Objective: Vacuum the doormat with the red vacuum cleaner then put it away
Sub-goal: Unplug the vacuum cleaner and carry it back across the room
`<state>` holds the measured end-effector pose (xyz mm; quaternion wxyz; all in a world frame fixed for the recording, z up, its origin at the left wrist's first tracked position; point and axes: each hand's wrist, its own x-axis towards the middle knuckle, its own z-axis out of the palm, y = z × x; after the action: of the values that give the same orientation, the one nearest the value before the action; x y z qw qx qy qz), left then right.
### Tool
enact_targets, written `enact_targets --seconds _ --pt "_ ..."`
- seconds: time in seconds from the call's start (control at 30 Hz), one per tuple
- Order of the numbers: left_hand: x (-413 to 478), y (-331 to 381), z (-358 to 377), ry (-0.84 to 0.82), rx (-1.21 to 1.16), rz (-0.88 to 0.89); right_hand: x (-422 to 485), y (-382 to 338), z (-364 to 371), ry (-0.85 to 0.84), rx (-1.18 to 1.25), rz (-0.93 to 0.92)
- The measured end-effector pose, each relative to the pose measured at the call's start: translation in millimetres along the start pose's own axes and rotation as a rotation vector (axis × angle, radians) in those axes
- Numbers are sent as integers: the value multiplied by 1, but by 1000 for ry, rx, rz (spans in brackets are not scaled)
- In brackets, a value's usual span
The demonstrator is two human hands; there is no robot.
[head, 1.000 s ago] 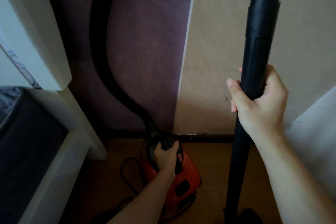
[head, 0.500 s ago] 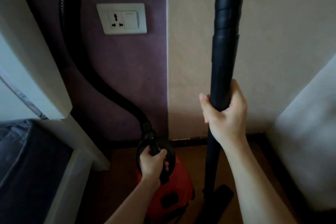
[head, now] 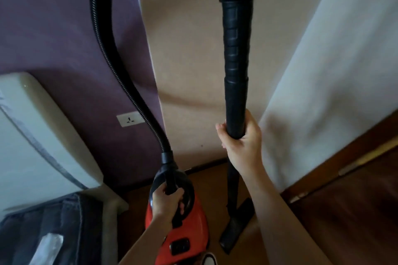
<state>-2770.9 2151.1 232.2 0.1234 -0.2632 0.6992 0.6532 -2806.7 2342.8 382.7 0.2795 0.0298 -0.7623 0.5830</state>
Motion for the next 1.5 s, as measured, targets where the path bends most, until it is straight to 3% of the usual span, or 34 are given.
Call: enact_targets --seconds 0.23,0.43,0.63,0.87,1.2,1.5 --pt "-138 141 -31 -114 29 67 10 -177 -57 18 -82 52" --pt "-187 206 -28 -206 45 159 18 -245 -80 84 -25 -6" --pt "-201 236 -12 -292 219 321 27 -260 -106 181 -40 -48" --pt "-215 270 23 -267 259 466 48 -257 -144 270 -61 -60" --pt "-214 298 77 -319 282 470 73 -236 -171 265 -68 -84" --pt "-163 312 124 -551 348 525 90 -208 -168 509 -199 43"
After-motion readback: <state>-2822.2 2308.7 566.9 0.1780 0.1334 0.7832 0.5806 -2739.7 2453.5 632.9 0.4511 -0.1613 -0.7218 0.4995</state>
